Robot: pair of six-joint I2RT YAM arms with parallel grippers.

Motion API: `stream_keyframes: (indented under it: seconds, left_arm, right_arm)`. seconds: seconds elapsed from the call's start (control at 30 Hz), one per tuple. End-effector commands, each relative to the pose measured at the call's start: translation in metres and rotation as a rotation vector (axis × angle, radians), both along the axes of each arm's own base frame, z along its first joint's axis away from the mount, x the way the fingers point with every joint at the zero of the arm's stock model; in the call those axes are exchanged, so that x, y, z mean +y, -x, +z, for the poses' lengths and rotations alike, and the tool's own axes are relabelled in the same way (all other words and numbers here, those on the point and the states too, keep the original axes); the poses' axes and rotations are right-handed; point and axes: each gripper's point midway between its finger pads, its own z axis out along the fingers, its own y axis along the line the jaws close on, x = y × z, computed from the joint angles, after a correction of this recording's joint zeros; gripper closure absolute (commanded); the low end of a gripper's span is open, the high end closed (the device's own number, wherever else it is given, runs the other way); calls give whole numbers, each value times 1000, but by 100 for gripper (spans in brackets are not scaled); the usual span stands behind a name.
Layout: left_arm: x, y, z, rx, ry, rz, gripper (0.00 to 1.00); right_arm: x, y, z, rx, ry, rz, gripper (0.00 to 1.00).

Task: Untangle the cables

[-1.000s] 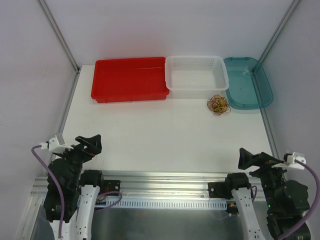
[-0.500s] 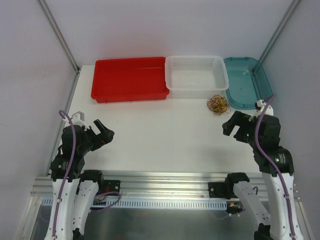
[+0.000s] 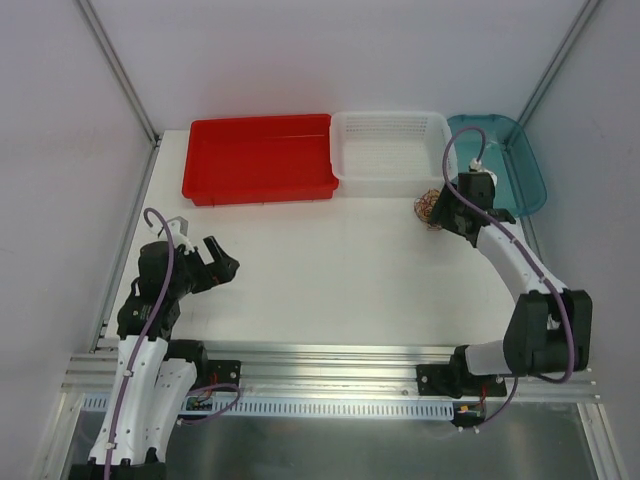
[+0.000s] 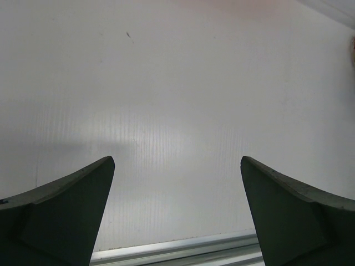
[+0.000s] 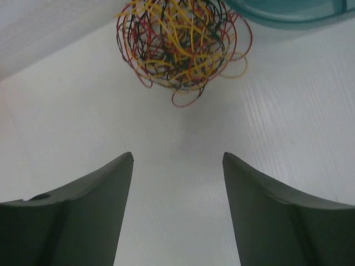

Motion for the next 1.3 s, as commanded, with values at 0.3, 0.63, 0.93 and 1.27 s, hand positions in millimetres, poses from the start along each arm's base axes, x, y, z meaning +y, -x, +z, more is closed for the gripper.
stream_keyframes:
  seconds: [0.3,0.63,0.93,1.27]
  left_arm:
    - [-6,-11,15,-93,-1,-56,1]
    - [-14,-8,13,-86,28,-92,1]
    - [-24,-5,12,-87,62,-143,1]
    - [-65,3,18,-36,222,-314,1]
  right_arm:
    - [-16,-109,-22,-130,-7,-159,36]
    - [-19,-100,-66,-8,-24,-255,62]
    - [6,-59,-62,18,-1,-109,99]
    - [122,45,10,-118,-196,436,99]
